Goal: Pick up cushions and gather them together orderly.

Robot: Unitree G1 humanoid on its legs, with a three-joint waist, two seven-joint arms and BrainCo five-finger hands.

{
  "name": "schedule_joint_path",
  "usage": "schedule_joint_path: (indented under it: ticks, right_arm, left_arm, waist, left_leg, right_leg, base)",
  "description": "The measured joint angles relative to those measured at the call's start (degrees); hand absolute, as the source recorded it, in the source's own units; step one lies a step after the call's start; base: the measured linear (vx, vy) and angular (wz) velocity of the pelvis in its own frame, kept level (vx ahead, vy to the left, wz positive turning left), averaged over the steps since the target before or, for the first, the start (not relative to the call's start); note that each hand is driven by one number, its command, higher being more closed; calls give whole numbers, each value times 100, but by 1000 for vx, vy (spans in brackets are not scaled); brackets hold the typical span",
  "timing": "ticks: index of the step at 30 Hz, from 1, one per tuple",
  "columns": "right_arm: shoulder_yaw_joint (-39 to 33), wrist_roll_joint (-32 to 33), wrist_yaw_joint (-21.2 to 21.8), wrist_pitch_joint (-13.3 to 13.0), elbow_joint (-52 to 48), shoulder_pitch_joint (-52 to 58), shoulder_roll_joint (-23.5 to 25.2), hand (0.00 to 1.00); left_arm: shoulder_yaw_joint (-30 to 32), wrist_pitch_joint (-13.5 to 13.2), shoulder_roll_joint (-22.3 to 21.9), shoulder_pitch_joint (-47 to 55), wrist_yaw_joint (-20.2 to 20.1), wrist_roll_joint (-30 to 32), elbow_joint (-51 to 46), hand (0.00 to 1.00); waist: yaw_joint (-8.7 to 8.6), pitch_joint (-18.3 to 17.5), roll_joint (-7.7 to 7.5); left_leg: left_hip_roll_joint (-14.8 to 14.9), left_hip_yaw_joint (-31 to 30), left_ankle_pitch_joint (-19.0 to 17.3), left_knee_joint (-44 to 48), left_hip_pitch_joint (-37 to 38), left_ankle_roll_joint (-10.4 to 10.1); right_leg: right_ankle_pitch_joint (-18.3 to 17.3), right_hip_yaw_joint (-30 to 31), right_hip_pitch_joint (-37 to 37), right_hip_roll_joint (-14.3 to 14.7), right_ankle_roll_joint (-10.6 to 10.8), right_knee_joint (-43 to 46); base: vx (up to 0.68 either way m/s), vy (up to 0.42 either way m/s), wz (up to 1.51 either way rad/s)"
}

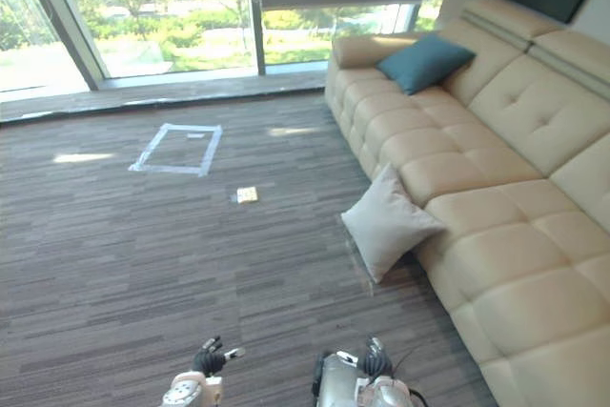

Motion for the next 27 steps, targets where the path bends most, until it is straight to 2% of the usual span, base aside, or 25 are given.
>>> schedule_joint_path:
  ticks: [1, 2, 3, 4, 5, 6, 7, 8, 9, 10, 11, 12, 13, 14, 15, 16, 17, 18, 19, 20, 21, 22, 23, 25, 27]
  right_arm:
    - [-16, 3, 0, 10, 3, -58, -30, 0]
    - [-61, -1, 2, 14, -7, -84, -30, 0]
    - [-75, -1, 4, 15, -6, -93, -29, 0]
    - [-129, 1, 3, 70, -1, -66, -13, 0]
    - [-95, 2, 8, 76, -12, -18, 9, 0]
    - [-85, 2, 8, 76, -13, -15, 8, 0]
    - [13, 3, 1, 83, -15, -32, 13, 0]
    - [87, 3, 4, 83, -21, -39, 36, 0]
    - [96, 4, 4, 82, -22, -39, 45, 0]
    - [102, 4, 2, 88, 8, -21, 79, 0]
    - [146, 4, 1, 93, 13, -34, 84, 0]
    - [146, 3, -1, 94, 8, -39, 99, 0]
    - [145, 1, -12, 103, 6, -22, 133, 0]
    - [144, 1, -20, 106, 12, -9, 139, 0]
    - [144, 0, -23, 108, 14, -4, 139, 0]
    - [148, 0, -41, 118, 22, 35, 113, 0]
    - [159, 0, -51, 123, 23, 60, 93, 0]
    - [240, 0, -70, 126, 33, 89, 31, 0]
    - [272, 0, -90, 148, 102, 121, 135, 0]
    - [289, -1, -90, 141, 100, 153, 181, 0]
    - [301, -3, -89, 148, 99, 199, 297, 0]
    - [298, -3, -87, 154, 95, 202, 303, 0]
    - [297, -4, -83, 155, 87, 195, 296, 0]
    - [290, -14, -75, 143, -4, 88, 262, 0]
    - [297, -14, -75, 134, -31, -27, 247, 0]
  left_arm:
    - [-7, -13, -81, -7, -36, 44, -2, 0]
    - [-6, -9, -142, -19, -82, 65, 0, 0]
    - [0, -7, -142, -18, -97, 71, 3, 0]
    - [57, -7, -149, -11, -125, 122, 3, 0]
    - [241, -8, -140, -2, -126, 145, -46, 0]
    - [261, -8, -140, 10, -129, 146, -69, 0]
    - [396, -10, -136, 100, -130, 133, -154, 0]
    - [495, -8, -142, 128, -121, 118, -298, 0]
    - [496, -9, -142, 137, -119, 109, -321, 0]
    - [497, -27, -141, 181, -102, 37, -415, 0]
    - [497, -54, -138, 181, -101, 6, -464, 0]
    - [497, -63, -135, 178, -94, -2, -467, 0]
    - [499, -68, -135, 160, -80, -16, -470, 0]
    - [487, -76, -133, 146, -82, -12, -457, 0]
    - [486, -79, -135, 145, -84, -12, -453, 0]
    - [455, -107, -136, 134, -84, -13, -425, 0]
    - [436, -130, -136, 135, -83, -13, -417, 0]
    - [429, -152, -132, 147, -81, -14, -405, 0]
    - [423, -149, -22, 144, -69, -18, -390, 0]
    - [424, -147, 16, 145, -46, -19, -382, 0]
    - [424, -146, 92, 139, -15, -20, -322, 0]
    - [412, -125, 108, 109, -15, -17, -293, 0]
    - [390, -121, 106, 106, -16, -17, -289, 0]
    - [279, -91, 101, 83, -10, -15, -286, 0]
    - [257, -48, 105, 77, -5, -14, -252, 0]
  waist:
    - [19, 13, 95]
    - [-57, 22, 114]
    - [-75, 21, 117]
    - [-129, 9, 147]
    - [-130, 38, 99]
    - [-120, 46, 86]
    - [-61, 47, 128]
    - [-42, 63, 102]
    - [-24, 59, 96]
    - [104, 64, 41]
    - [157, 65, 44]
    - [157, 65, 42]
    - [163, 73, 29]
    - [163, 93, -7]
    - [163, 90, -18]
    - [160, 86, -20]
    - [165, 69, 7]
    - [186, 27, 67]
    - [181, -113, -132]
    - [174, -170, -228]
    - [179, -246, -406]
    - [196, -262, -436]
    - [210, -264, -440]
    - [221, -105, -260]
    - [223, -51, -240]
  left_leg:
    - [29, 33, 166, 108, 13, -14]
    - [76, -18, 372, 371, 21, -165]
    - [102, -33, 404, 462, 18, -213]
    - [314, -163, 565, 1352, -215, -477]
    - [590, -491, 953, 2945, -892, -1194]
    - [627, -548, 1046, 3319, -1046, -1350]
    - [895, -456, 1091, 4673, -1654, -1389]
    - [1048, -173, 941, 5195, -2022, -1124]
    - [1065, -103, 890, 5218, -2082, -1044]
    - [1091, 396, 582, 4985, -2315, -689]
    - [1072, 633, 448, 4464, -2530, -503]
    - [1065, 688, 432, 4195, -2609, -471]
    - [1022, 725, 418, 3416, -2773, -436]
    - [806, 465, 496, 2423, -2915, -382]
    - [759, 412, 522, 2263, -2932, -382]
    - [505, -74, 778, 1386, -2983, -392]
    - [438, -294, 904, 1073, -2982, -410]
    - [353, -656, 1405, 896, -2977, -513]
    - [141, -563, 1508, 1116, -2974, -355]
    - [92, -495, 1437, 1134, -2960, -341]
    - [-14, -253, 1234, 1306, -2956, -219]
    - [-76, -110, 1044, 1451, -2933, -70]
    - [-102, -61, 1001, 1450, -2883, -42]
    - [-146, 327, 787, 1153, -2238, 98]
    - [-151, 553, 731, 947, -1775, 113]
  right_leg:
    - [-333, -26, -64, -45, -60, 347]
    - [-694, -111, -9, -99, -170, 701]
    - [-763, -131, 25, -98, -181, 740]
    - [-1039, -229, 337, -32, -221, 741]
    - [-1172, -250, 747, 73, -263, 498]
    - [-1183, -255, 818, 106, -276, 430]
    - [-1207, -162, 1264, 311, -344, 66]
    - [-1236, -2, 1749, 443, -395, -320]
    - [-1238, 35, 1844, 453, -397, -396]
    - [-1228, 340, 2237, 459, -403, -694]
    - [-1233, 591, 2470, 445, -390, -929]
    - [-1238, 700, 2548, 441, -371, -1000]
    - [-1273, 941, 2690, 409, -301, -1129]
    - [-1384, 1208, 2867, 309, -165, -1221]
    - [-1412, 1251, 2888, 282, -138, -1225]
    - [-1545, 1478, 3048, 191, 25, -1278]
    - [-1612, 1584, 3073, 178, 99, -1276]
    - [-1757, 1784, 3147, 175, 260, -1251]
    - [-1802, 1960, 3167, -85, 374, -1157]
    - [-1756, 1958, 3121, -161, 446, -1096]
    - [-1631, 1998, 2978, -343, 553, -894]
    - [-1478, 2062, 2826, -422, 625, -563]
    - [-1419, 2105, 2726, -434, 635, -348]
    - [-933, 2199, 1693, -413, 981, 1848]
    - [-998, 1902, 1291, -435, 941, 2606]
  base:
    - [684, -244, 25]
    - [524, -218, 23]
    - [515, -284, 36]
    - [608, -338, 26]
    - [507, -277, 20]
    - [469, -231, -26]
    - [439, -145, -67]
    - [439, -145, -73]
    - [428, -89, -100]
    - [402, 14, -124]
    - [491, 41, -135]
    - [512, 123, -120]
    - [466, 189, -111]
    - [481, 224, -100]
    - [501, 295, -101]
    - [405, 284, -74]
    - [398, 315, -108]
    - [517, 470, -103]
    - [530, 444, -91]
    - [611, 471, -71]
    - [450, 299, -43]
    - [413, 300, -39]
    - [370, 284, -44]
    - [284, 240, -65]
    - [199, 184, -73]
